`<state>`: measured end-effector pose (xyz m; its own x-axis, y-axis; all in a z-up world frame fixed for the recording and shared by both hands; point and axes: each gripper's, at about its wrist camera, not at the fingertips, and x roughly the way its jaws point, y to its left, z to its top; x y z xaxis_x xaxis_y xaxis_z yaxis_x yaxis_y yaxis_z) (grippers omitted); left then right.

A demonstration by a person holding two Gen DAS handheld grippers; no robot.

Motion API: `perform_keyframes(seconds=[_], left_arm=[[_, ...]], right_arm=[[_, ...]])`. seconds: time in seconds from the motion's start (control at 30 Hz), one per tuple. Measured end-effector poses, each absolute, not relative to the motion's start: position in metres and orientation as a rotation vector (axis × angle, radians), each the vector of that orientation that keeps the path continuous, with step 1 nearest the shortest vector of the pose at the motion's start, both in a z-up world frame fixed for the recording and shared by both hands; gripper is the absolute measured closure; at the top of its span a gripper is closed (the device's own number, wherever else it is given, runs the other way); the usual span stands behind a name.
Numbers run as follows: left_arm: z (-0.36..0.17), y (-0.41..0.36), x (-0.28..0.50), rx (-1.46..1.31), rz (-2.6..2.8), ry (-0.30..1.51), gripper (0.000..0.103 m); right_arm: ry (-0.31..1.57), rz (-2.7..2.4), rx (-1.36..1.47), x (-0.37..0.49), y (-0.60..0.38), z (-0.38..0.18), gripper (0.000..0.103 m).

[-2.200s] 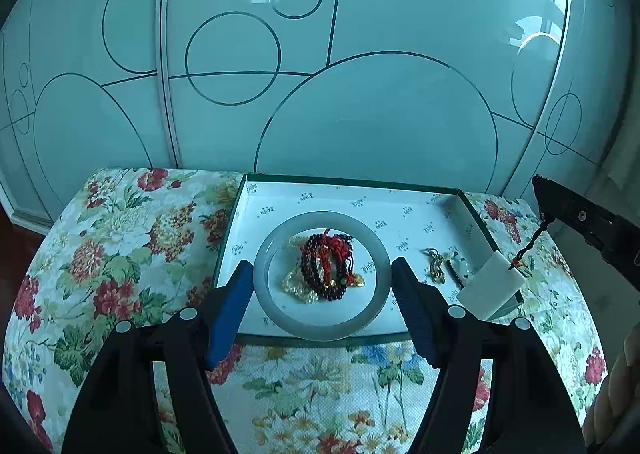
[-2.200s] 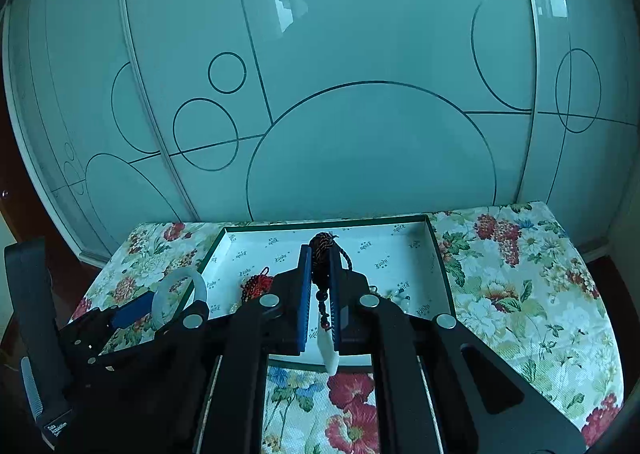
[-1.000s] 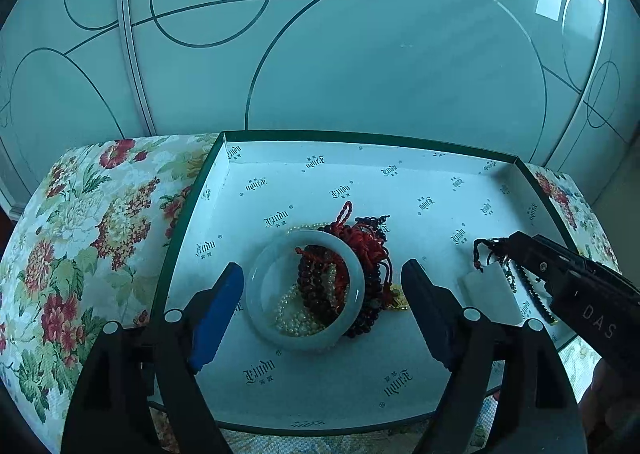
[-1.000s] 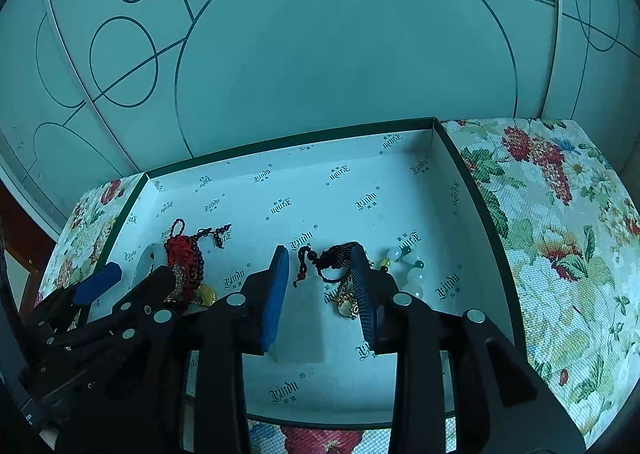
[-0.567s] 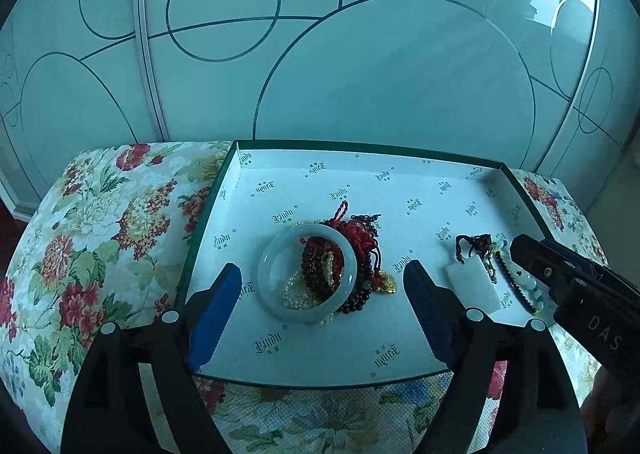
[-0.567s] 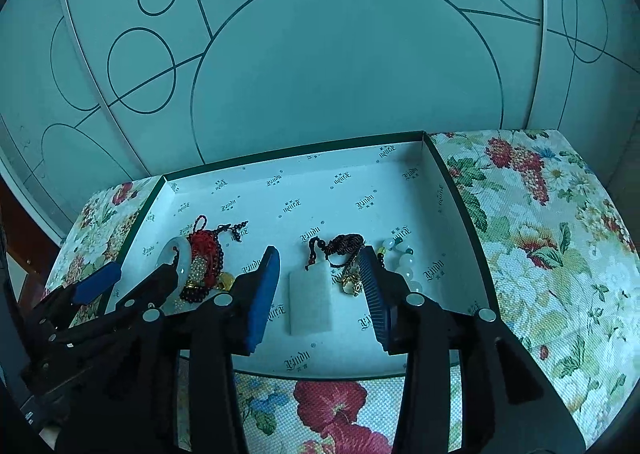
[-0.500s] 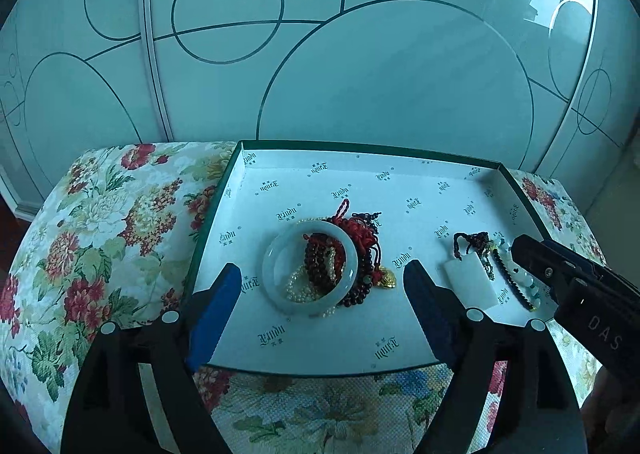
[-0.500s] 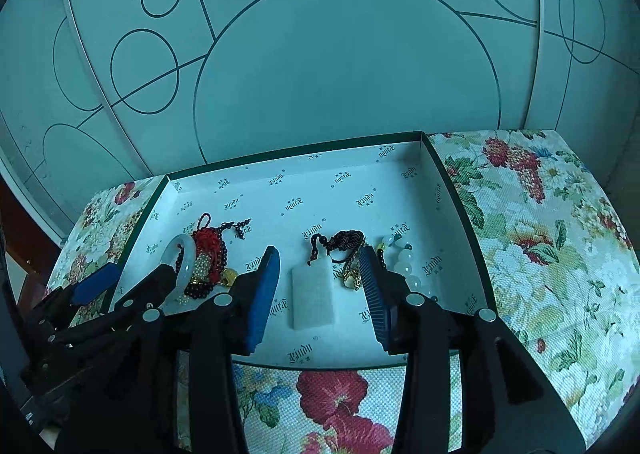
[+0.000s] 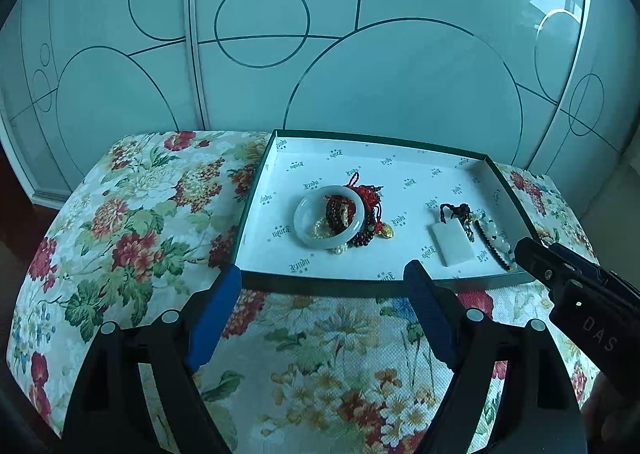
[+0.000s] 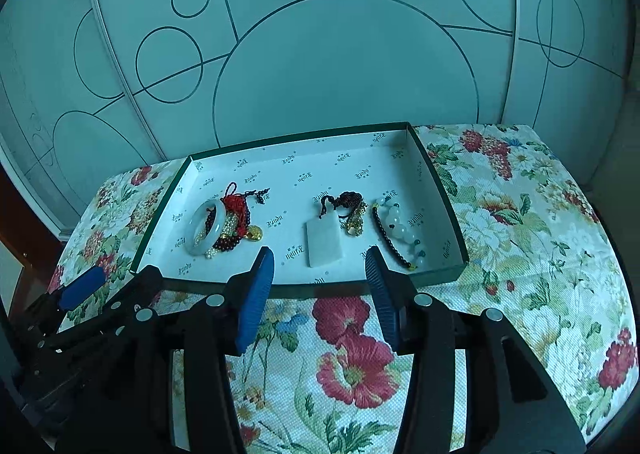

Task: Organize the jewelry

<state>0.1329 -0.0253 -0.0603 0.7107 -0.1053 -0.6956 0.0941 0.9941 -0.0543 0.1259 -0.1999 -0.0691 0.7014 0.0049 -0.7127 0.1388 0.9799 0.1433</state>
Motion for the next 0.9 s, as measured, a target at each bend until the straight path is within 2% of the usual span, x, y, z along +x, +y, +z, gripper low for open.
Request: perform_keyframes(seconds=[0.37, 0.9], left_arm=[[-0.045, -0.015, 0.094, -0.041, -0.084, 0.755, 0.021], [-0.030, -0.018, 0.053, -0.026, -0.065, 0.731, 0.018]], right_arm=[[0.800, -0.071, 0.193, 0.090, -0.194, -0.059, 0.055], [0.775, -0.069, 0.173, 0.049, -0.186, -0.040, 0.048]])
